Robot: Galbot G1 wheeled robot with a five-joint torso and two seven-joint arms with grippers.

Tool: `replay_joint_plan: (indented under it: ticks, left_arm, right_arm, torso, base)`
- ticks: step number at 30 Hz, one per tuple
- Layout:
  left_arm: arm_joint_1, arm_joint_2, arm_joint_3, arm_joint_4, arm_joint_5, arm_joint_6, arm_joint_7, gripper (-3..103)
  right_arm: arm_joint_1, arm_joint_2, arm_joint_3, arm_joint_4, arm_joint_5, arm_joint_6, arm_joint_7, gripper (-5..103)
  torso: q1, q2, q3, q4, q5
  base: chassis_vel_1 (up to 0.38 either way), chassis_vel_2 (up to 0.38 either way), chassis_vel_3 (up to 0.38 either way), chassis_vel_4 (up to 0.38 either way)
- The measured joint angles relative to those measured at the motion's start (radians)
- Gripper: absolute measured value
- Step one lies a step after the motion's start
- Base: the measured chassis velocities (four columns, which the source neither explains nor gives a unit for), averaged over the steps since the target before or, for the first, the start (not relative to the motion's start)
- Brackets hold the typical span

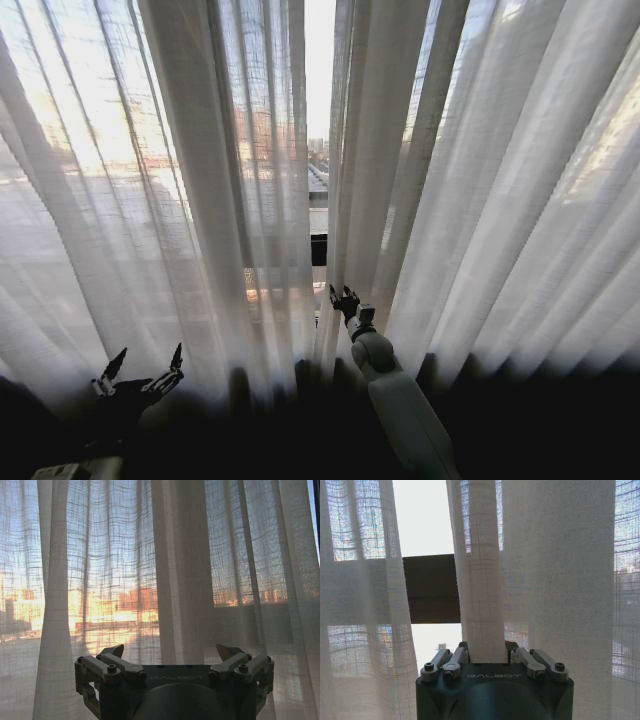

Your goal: Open the curtains by pulling them apart, changing their state from closed to fully open.

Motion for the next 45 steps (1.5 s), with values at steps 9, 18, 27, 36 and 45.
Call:
replay_joint_plan:
  ticks: [9,18,27,36,45]
  left_arm:
    - [0.000,0.001,-0.002,0.000,-0.005,0.000,0.000,100]
    - [0.003,0.005,-0.007,0.000,-0.008,-0.006,0.000,100]
    - [0.012,0.003,-0.010,0.000,-0.009,-0.020,0.000,100]
    - [0.009,-0.002,-0.008,0.000,-0.008,-0.023,0.002,100]
    - [0.008,-0.004,-0.007,0.000,-0.004,-0.026,0.004,100]
  right_arm:
    - [0.001,0.002,-0.007,0.003,-0.002,0.001,0.004,3]
    - [0.003,0.010,-0.011,0.006,-0.003,-0.002,0.002,0]
    - [0.005,0.014,-0.014,0.007,0.000,-0.003,0.002,0]
    - [0.013,0.006,-0.014,0.006,0.004,-0.004,0.001,0]
    - [0.020,0.011,-0.006,-0.009,0.005,-0.002,-0.003,0]
  torso:
    - [0.000,0.000,0.000,0.0000,0.0000]
    - [0.000,0.000,0.000,0.0000,0.0000]
    - [0.000,0.000,0.000,0.0002,-0.0002]
    - [0.000,0.000,0.000,0.0000,0.0001]
    - [0.000,0.000,0.000,0.0000,0.0000]
  base:
    - [0.000,0.000,0.000,0.000]
    - [0.000,0.000,0.000,0.000]
    - [-0.076,-0.083,0.082,0.072]
    - [-0.235,-0.247,0.249,0.237]
    - [-0.324,-0.332,0.313,0.324]
